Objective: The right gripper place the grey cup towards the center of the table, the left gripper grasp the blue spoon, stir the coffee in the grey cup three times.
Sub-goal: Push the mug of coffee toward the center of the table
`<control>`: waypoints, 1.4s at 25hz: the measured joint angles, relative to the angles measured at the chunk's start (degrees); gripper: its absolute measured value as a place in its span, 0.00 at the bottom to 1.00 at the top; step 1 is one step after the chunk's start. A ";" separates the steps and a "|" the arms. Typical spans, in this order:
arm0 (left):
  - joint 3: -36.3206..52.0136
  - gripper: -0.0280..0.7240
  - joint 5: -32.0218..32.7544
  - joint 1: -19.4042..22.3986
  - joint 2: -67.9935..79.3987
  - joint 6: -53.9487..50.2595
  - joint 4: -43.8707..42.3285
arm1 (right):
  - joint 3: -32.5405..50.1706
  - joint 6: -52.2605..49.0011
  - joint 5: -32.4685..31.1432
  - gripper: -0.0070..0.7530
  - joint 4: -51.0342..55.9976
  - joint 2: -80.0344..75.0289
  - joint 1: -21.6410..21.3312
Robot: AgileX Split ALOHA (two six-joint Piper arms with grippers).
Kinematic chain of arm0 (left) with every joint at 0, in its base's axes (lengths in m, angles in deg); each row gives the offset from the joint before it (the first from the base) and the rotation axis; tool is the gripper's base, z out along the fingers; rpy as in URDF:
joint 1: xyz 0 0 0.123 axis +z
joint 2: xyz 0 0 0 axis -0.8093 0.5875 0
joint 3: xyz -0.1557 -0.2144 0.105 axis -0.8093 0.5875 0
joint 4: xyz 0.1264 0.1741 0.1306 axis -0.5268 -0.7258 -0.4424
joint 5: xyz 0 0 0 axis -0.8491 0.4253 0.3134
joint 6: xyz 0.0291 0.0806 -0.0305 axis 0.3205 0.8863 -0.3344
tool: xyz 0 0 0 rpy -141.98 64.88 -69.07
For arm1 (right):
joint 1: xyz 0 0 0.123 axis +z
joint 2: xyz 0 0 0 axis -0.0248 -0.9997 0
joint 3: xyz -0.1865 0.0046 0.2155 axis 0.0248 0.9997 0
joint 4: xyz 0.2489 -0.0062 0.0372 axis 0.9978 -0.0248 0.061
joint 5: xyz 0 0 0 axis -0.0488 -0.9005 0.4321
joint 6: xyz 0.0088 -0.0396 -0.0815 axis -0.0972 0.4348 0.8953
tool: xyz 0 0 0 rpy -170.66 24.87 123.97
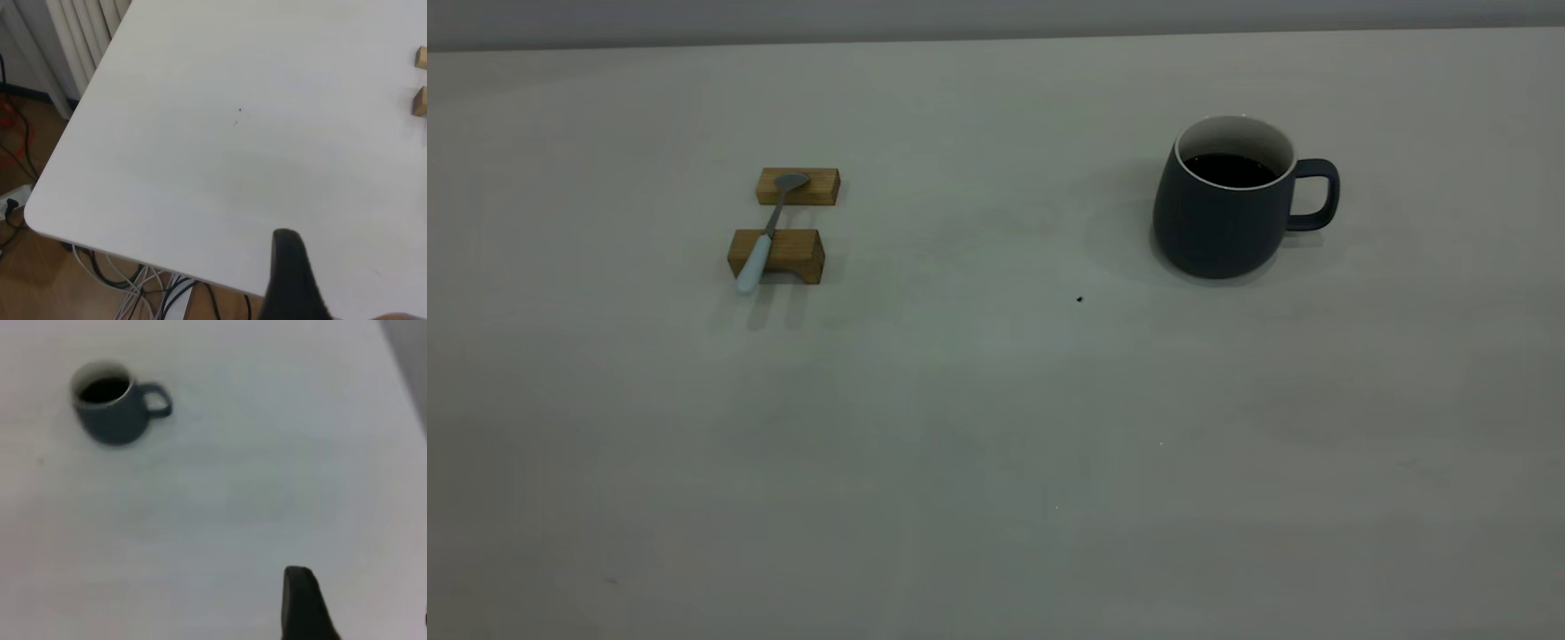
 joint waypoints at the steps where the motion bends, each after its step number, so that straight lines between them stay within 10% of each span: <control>1: 0.00 0.80 0.00 0.00 0.00 0.00 0.00 | -0.17 0.90 0.35 0.64 1.78 -2.09 0.00; 15: 0.00 0.80 0.00 0.00 0.00 0.00 0.00 | -10.04 30.95 26.30 0.82 17.75 -51.53 0.00; 35: 0.00 0.80 0.00 0.00 0.00 0.00 0.00 | -39.01 117.84 31.79 0.79 43.83 -108.85 0.64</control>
